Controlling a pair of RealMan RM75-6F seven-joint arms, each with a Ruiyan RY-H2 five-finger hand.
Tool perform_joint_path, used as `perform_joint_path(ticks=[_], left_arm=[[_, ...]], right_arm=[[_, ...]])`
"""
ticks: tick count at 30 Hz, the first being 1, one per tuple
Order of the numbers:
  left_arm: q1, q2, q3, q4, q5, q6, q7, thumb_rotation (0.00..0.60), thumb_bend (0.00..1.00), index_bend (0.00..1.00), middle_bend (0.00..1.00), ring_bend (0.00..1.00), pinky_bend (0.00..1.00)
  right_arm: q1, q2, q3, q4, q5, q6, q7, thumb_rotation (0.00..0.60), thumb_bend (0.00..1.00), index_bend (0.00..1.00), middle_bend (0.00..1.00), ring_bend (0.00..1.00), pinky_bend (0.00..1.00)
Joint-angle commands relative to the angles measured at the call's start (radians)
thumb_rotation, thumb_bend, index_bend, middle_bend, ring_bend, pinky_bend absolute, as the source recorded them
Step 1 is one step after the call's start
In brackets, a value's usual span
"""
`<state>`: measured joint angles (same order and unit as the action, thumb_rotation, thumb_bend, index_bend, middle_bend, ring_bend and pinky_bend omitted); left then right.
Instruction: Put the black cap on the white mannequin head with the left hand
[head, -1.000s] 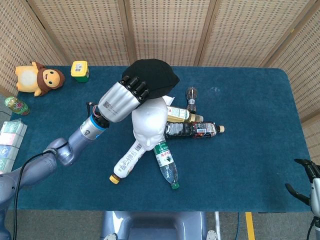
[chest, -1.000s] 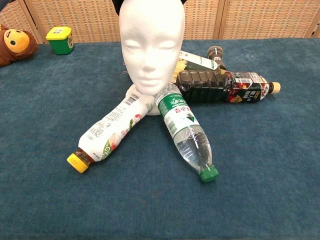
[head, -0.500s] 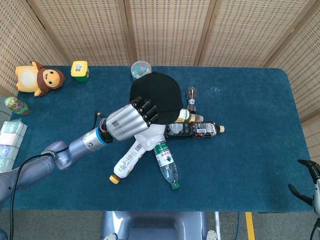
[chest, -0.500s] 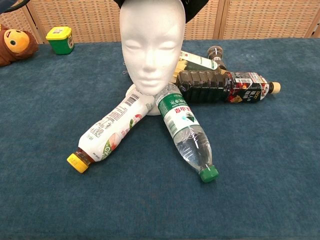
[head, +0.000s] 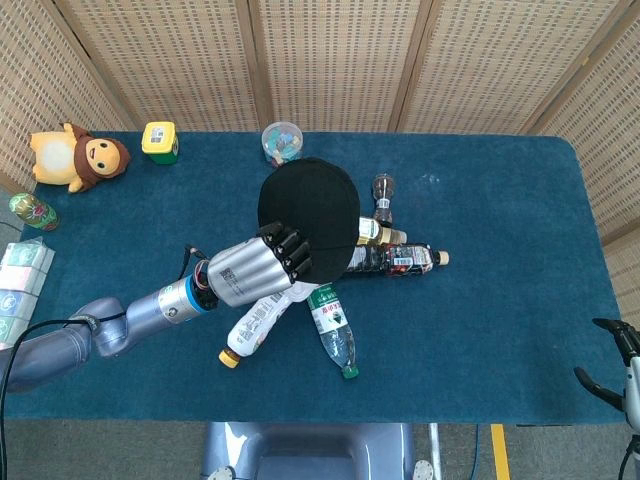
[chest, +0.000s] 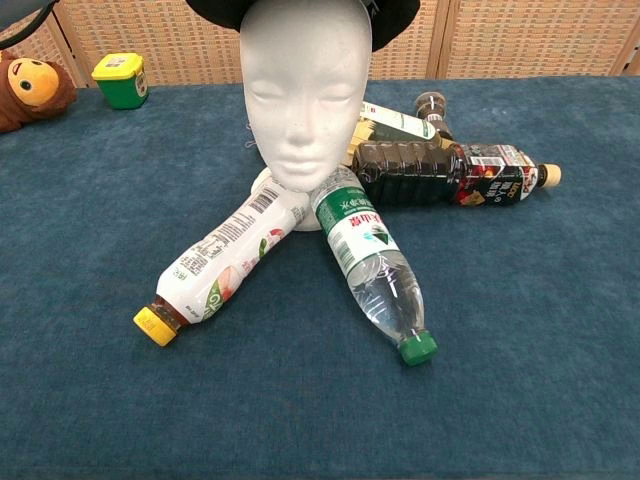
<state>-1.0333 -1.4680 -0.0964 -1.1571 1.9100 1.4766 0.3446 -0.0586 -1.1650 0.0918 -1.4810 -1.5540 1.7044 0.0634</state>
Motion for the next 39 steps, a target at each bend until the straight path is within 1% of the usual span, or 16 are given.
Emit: perform_joint_path(ticks=[1, 3, 8, 11, 13, 16, 18, 22, 27, 34, 39], left_arm=[[0.007, 0.012, -0.007, -0.031, -0.021, -0.030, 0.025, 0.600, 0.41, 0.83, 0.56, 0.50, 0.67], [0.010, 0.018, -0.012, -0.049, -0.032, -0.047, 0.042, 0.600, 0.39, 0.80, 0.56, 0.49, 0.66], [0.021, 0.027, -0.024, -0.097, -0.063, -0.086, 0.077, 0.600, 0.33, 0.67, 0.54, 0.45, 0.63], [0.032, 0.035, -0.032, -0.129, -0.089, -0.111, 0.106, 0.600, 0.30, 0.57, 0.47, 0.39, 0.59], [0.040, 0.046, -0.038, -0.160, -0.112, -0.134, 0.132, 0.600, 0.26, 0.48, 0.41, 0.34, 0.56], [0.046, 0.056, -0.042, -0.186, -0.124, -0.147, 0.149, 0.600, 0.23, 0.39, 0.35, 0.28, 0.52], [0.052, 0.066, -0.045, -0.209, -0.136, -0.159, 0.160, 0.600, 0.21, 0.35, 0.32, 0.25, 0.50], [0.059, 0.079, -0.048, -0.231, -0.130, -0.165, 0.184, 0.600, 0.18, 0.31, 0.29, 0.21, 0.45], [0.075, 0.084, -0.049, -0.255, -0.133, -0.163, 0.197, 0.600, 0.18, 0.29, 0.27, 0.19, 0.43], [0.122, 0.139, -0.043, -0.370, -0.182, -0.203, 0.271, 0.600, 0.16, 0.22, 0.20, 0.13, 0.38], [0.168, 0.182, -0.028, -0.451, -0.214, -0.208, 0.285, 0.600, 0.14, 0.20, 0.19, 0.11, 0.37]], right_arm=[[-0.001, 0.000, 0.000, 0.001, 0.001, 0.000, 0.001, 0.600, 0.11, 0.27, 0.35, 0.41, 0.40], [-0.001, -0.001, 0.000, 0.001, 0.001, 0.000, 0.001, 0.600, 0.11, 0.27, 0.35, 0.41, 0.40], [-0.003, -0.003, 0.000, 0.006, 0.002, 0.001, 0.007, 0.600, 0.11, 0.27, 0.35, 0.41, 0.40], [-0.002, -0.004, 0.000, 0.010, 0.002, 0.001, 0.011, 0.600, 0.11, 0.27, 0.35, 0.41, 0.40], [-0.003, -0.005, 0.001, 0.012, 0.001, 0.002, 0.013, 0.600, 0.11, 0.27, 0.35, 0.41, 0.40], [-0.003, -0.006, 0.001, 0.015, -0.001, 0.004, 0.016, 0.600, 0.11, 0.27, 0.35, 0.41, 0.40], [-0.003, -0.007, 0.001, 0.017, -0.003, 0.007, 0.018, 0.600, 0.11, 0.27, 0.35, 0.41, 0.40], [-0.005, -0.009, 0.001, 0.022, -0.006, 0.013, 0.024, 0.600, 0.11, 0.27, 0.35, 0.41, 0.40], [-0.006, -0.010, 0.001, 0.024, -0.008, 0.015, 0.027, 0.600, 0.11, 0.27, 0.35, 0.41, 0.40], [-0.001, -0.008, 0.001, 0.019, -0.020, 0.018, 0.022, 0.600, 0.11, 0.27, 0.35, 0.41, 0.40], [0.003, -0.005, 0.000, 0.012, -0.025, 0.013, 0.017, 0.600, 0.11, 0.27, 0.35, 0.41, 0.40]])
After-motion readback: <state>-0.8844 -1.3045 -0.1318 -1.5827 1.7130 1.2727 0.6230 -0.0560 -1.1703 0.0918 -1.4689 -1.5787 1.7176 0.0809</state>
